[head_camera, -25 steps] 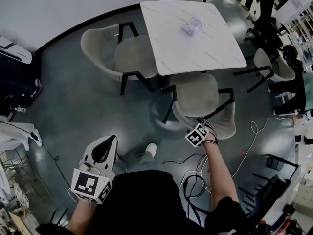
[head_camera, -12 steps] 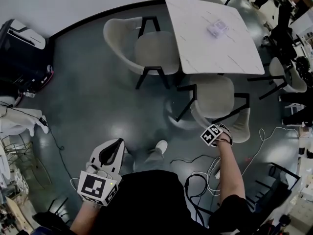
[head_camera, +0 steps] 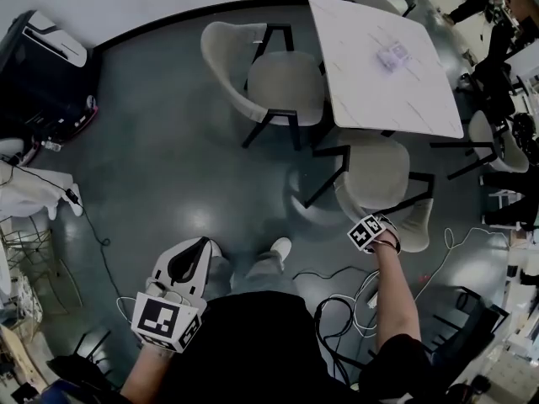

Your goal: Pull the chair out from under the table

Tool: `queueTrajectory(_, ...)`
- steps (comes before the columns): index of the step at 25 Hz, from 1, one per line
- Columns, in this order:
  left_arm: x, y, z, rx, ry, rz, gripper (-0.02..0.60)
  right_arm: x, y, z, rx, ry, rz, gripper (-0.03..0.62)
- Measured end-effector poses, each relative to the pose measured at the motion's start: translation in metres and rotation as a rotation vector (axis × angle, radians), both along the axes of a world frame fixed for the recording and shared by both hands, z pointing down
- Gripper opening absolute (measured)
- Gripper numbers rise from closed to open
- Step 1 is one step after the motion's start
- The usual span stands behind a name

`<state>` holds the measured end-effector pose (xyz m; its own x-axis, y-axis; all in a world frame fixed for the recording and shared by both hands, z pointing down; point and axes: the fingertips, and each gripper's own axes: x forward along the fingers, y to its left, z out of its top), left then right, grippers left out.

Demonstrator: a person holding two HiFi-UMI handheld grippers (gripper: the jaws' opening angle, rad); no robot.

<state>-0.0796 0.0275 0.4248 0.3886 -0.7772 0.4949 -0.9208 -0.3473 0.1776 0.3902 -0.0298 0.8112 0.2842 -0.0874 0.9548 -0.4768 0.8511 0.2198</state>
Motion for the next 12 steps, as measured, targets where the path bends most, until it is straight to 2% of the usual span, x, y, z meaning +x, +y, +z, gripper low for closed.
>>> queueTrajectory(12, -0.047, 0.013, 0.005, -0.013, 0.038, -0.019, 0.005, -0.075, 0.033, -0.007, 0.014, -0.028, 0.092, 0.104)
